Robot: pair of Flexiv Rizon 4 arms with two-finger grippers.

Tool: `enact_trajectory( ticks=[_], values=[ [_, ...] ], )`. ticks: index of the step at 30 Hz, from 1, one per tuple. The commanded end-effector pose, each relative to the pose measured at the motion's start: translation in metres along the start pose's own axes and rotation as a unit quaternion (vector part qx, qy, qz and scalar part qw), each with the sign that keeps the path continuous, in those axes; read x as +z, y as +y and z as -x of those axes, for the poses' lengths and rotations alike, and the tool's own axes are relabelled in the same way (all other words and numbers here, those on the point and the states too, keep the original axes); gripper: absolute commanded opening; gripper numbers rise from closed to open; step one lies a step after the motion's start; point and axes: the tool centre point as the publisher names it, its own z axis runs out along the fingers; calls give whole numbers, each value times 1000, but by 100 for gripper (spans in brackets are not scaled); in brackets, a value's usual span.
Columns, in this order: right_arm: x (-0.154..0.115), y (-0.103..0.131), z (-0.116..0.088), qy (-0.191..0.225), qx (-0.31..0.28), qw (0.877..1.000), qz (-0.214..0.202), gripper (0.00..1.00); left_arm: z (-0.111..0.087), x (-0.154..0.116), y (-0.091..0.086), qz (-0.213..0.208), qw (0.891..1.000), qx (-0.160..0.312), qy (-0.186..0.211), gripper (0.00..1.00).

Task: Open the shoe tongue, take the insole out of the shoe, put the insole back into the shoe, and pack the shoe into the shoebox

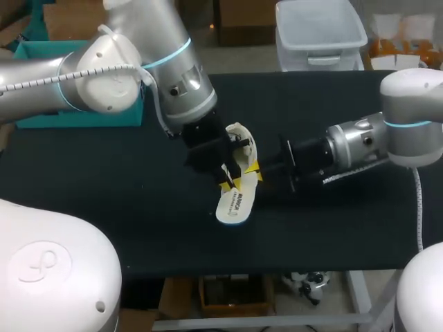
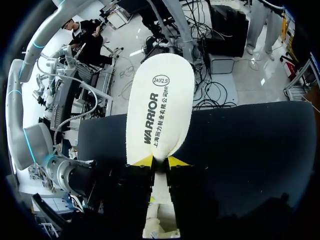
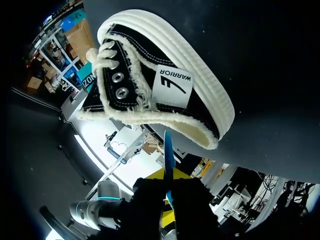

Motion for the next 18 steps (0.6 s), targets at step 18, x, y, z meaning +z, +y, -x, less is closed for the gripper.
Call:
enact_trajectory(
  ticks=[18],
  values=[
    [-14, 7, -2, -17, 30, 999, -27, 0, -38, -55, 40, -118, 989, -78, -53, 100]
  ],
)
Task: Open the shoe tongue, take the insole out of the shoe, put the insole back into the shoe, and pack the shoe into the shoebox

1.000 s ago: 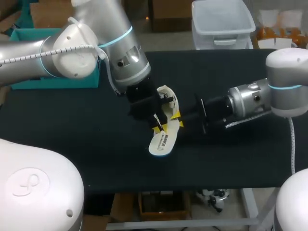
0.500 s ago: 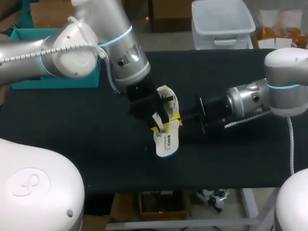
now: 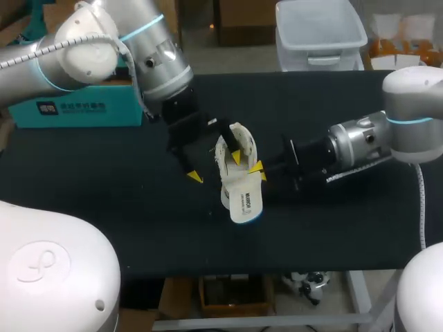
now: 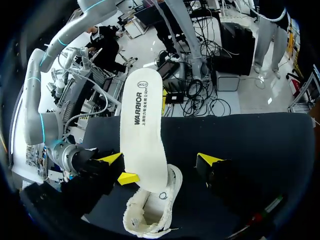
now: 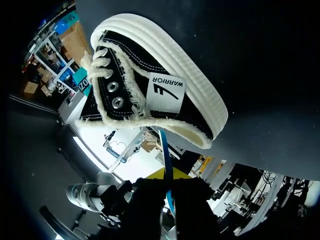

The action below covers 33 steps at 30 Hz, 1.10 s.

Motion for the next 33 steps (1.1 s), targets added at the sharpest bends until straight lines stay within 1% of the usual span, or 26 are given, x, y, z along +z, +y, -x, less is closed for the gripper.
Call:
enact_trajectory(
  ticks=[1, 3, 6, 8, 12, 14, 15, 16, 17, 18, 19, 20, 22, 23, 25, 32, 33],
  values=[
    [-6, 2, -5, -8, 7, 1000, -9, 0, -12, -15, 18, -51, 998, -16, -15, 100],
    [-7, 1, -6, -9, 9, 1000, -10, 0, -15, -20, 23, -65, 997, -27, -20, 100],
    [-8, 0, -7, -12, 11, 1000, -13, 0, -15, -25, 33, -75, 996, -39, -25, 100],
    [-8, 0, -6, -13, 12, 1000, -14, 0, -13, -28, 40, -78, 995, -54, -30, 100],
    [-7, -1, -2, -14, 17, 1000, -19, 0, -9, -37, 52, -96, 993, -63, -37, 100],
    [-8, -3, 1, -15, 20, 999, -21, 0, -6, -43, 66, -124, 990, -68, -25, 100],
    [-8, -4, 1, -15, 20, 999, -21, 0, -5, -43, 69, -129, 988, -75, -23, 100],
    [-8, -5, 1, -16, 20, 999, -22, 0, -4, -45, 74, -158, 985, -69, -16, 100],
    [-8, -5, 2, -18, 22, 999, -24, 0, -5, -47, 79, -168, 984, -65, -8, 100],
    [-8, -6, 3, -19, 22, 999, -25, 0, -4, -49, 84, -175, 982, -74, -4, 100],
    [-8, -6, 3, -20, 23, 999, -25, 0, -4, -50, 86, -184, 981, -67, -2, 100],
    [-7, -6, 5, -21, 23, 999, -27, 0, -5, -51, 88, -183, 980, -72, 2, 100],
    [-8, -6, 6, -21, 23, 999, -28, 0, -6, -54, 91, -191, 979, -66, 6, 100],
    [-8, -6, 8, -21, 23, 999, -29, 0, -7, -56, 93, -187, 980, -72, 6, 100],
    [-8, -6, 9, -21, 23, 999, -30, 0, -8, -59, 96, -194, 979, -68, 6, 100],
    [-8, -6, 10, -22, 23, 999, -35, 0, -10, -67, 105, -200, 977, -71, 3, 100],
    [-8, -6, 10, -22, 23, 999, -36, 0, -10, -67, 106, -193, 978, -75, 4, 100]
  ],
)
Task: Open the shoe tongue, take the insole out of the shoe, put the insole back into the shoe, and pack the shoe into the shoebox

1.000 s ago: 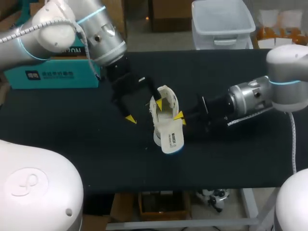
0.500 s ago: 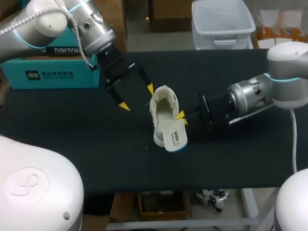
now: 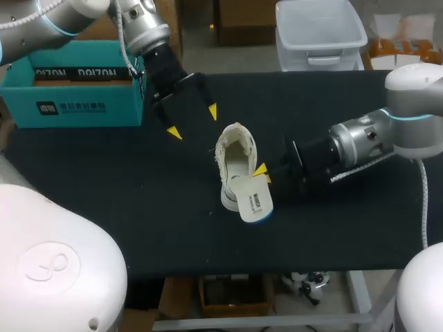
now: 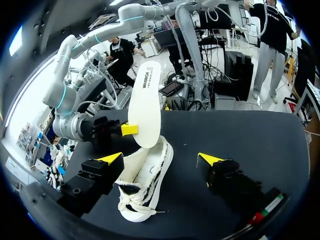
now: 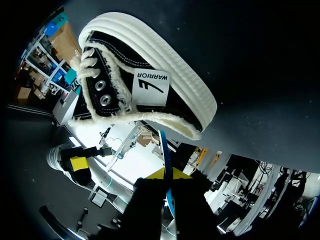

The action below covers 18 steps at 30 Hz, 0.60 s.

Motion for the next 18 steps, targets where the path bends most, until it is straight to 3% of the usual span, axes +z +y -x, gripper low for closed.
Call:
enact_trajectory(
  ticks=[1, 10, 18],
  values=[
    [-1, 1, 0, -1, 0, 1000, -5, 0, 1, -4, 7, -78, 997, -2, 1, 100],
    [1, -2, -1, 2, -1, 1000, -2, 0, 0, -3, 3, -69, 998, 7, -5, 100],
    [9, -2, -5, 8, -8, 1000, -3, 0, -13, 17, -28, -38, 998, 37, -26, 100]
  ],
)
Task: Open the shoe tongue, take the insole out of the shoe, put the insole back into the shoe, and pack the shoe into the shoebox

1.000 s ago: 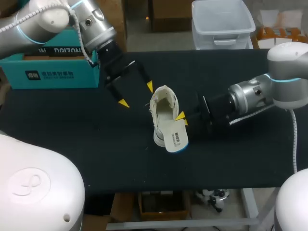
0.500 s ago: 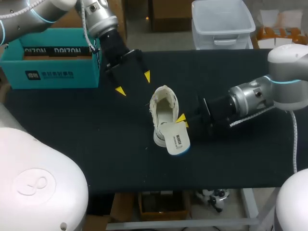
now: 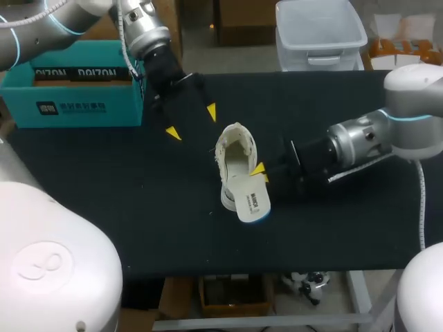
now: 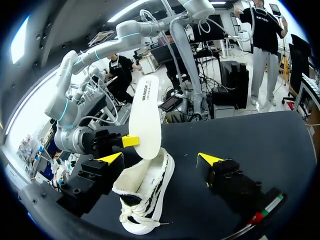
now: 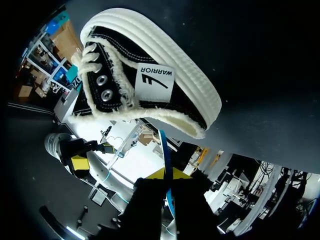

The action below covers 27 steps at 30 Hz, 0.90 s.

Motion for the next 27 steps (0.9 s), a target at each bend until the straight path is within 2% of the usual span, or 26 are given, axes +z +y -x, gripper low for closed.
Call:
enact_trajectory(
  ticks=[1, 7, 9, 14, 15, 19, 21, 22, 27],
  values=[
    [4, 0, -2, 2, -2, 1000, 0, 0, -12, 19, -22, 41, 999, 14, -22, 100],
    [10, -2, -5, 4, -5, 1000, 2, 0, -20, 33, -43, 91, 994, 30, -61, 100],
    [11, -4, -7, 5, -6, 1000, 3, 0, -24, 39, -51, 119, 989, 30, -82, 100],
    [14, -3, -8, 8, -6, 1000, 5, 0, -33, 49, -59, 138, 980, 40, -136, 100],
    [15, -3, -8, 11, -5, 1000, 5, 0, -34, 52, -61, 155, 976, 33, -146, 100],
    [16, -2, -9, 14, -7, 1000, 4, 0, -42, 57, -66, 149, 971, 24, -184, 100],
    [16, -2, -10, 18, -9, 1000, 5, 0, -43, 55, -65, 146, 968, -7, -205, 100],
    [16, -2, -10, 19, -8, 1000, 9, 0, -44, 53, -64, 136, 970, -12, -202, 100],
    [15, -2, -11, 15, -6, 1000, 13, 0, -44, 53, -64, 136, 970, -12, -202, 100]
  ],
)
